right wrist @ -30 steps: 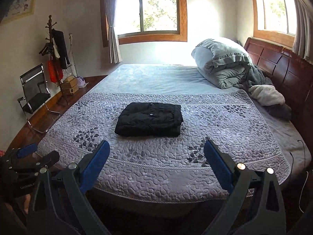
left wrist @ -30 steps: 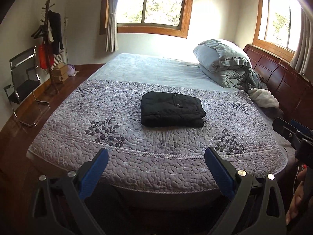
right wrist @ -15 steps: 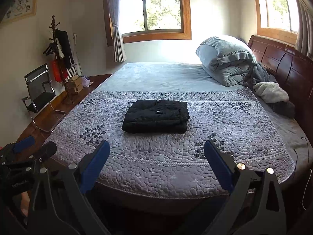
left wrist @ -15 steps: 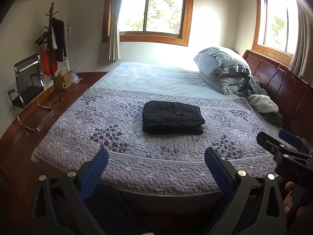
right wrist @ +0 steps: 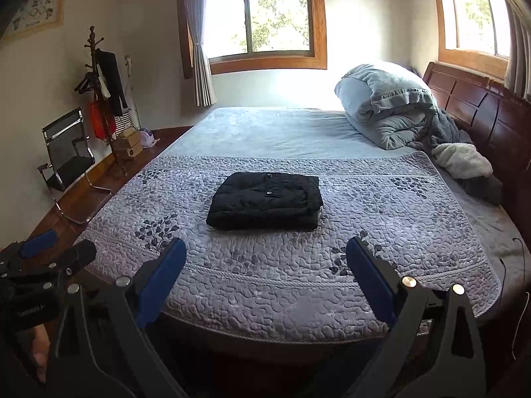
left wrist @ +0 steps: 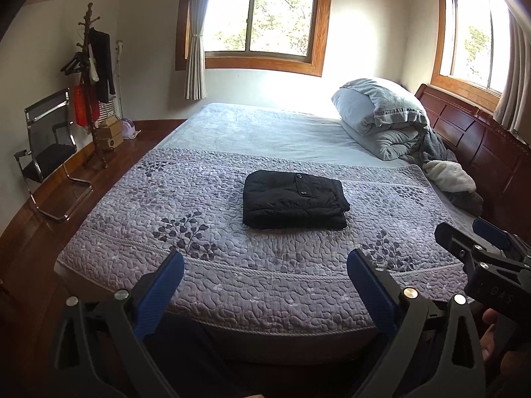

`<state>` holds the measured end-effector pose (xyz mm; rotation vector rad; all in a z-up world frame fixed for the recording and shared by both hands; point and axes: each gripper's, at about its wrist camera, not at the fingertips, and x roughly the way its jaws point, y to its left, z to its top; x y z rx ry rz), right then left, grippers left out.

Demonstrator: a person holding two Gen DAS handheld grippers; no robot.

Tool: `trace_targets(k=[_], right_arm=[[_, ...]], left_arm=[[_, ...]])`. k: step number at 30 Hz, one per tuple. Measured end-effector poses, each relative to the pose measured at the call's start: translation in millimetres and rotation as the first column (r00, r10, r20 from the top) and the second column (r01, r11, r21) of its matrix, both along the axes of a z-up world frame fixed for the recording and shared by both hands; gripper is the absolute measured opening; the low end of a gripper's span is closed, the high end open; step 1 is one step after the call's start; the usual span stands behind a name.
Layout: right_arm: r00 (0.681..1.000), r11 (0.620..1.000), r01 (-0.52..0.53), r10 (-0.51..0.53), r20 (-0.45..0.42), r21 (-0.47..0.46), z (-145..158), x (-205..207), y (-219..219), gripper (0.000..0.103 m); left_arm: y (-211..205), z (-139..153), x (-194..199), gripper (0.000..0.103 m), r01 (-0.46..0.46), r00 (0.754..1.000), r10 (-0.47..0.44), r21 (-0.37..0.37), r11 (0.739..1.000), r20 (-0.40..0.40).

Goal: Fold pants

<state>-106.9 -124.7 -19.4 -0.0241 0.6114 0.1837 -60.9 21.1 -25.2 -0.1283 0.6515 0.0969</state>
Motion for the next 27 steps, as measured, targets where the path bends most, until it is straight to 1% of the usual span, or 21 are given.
trace_targets(k=[5, 13, 18, 20, 23, 27], right_arm=[[1.0, 1.0, 0.005, -0.005, -0.003, -0.005, 0, 4, 0, 0.097], [0.999, 1.0, 0.015, -0.015, -0.034, 0.001, -10, 13, -3, 0.097], [0.999, 1.0, 0.024, -0.024, -0.029, 0.005, -9, 14, -5, 0.097], [0.999, 1.0, 0.026, -0.026, -0.029, 0.002, -9, 15, -6, 0.097], [0.999, 1.0, 0.027, -0.027, -0.028, 0.001, -9, 15, -5, 0.097], [0.999, 1.0, 0.025, -0.025, -0.028, 0.0, -10, 16, -5, 0.097]], left_arm=[[-2, -1, 6, 0.099, 0.012, 1.0, -0.012, -0.003, 1.0, -0.011], [-4, 3, 9, 0.099, 0.009, 0.999, -0.01, 0.003, 1.0, 0.047], [-2, 7, 12, 0.099, -0.001, 0.998, 0.001, 0.01, 1.0, 0.056], [-1, 8, 13, 0.099, -0.005, 0.999, 0.004, 0.017, 1.0, 0.051], [3, 7, 16, 0.099, 0.005, 1.0, -0.004, -0.008, 1.0, 0.028], [5, 6, 16, 0.099, -0.008, 1.0, 0.008, 0.001, 1.0, 0.026]])
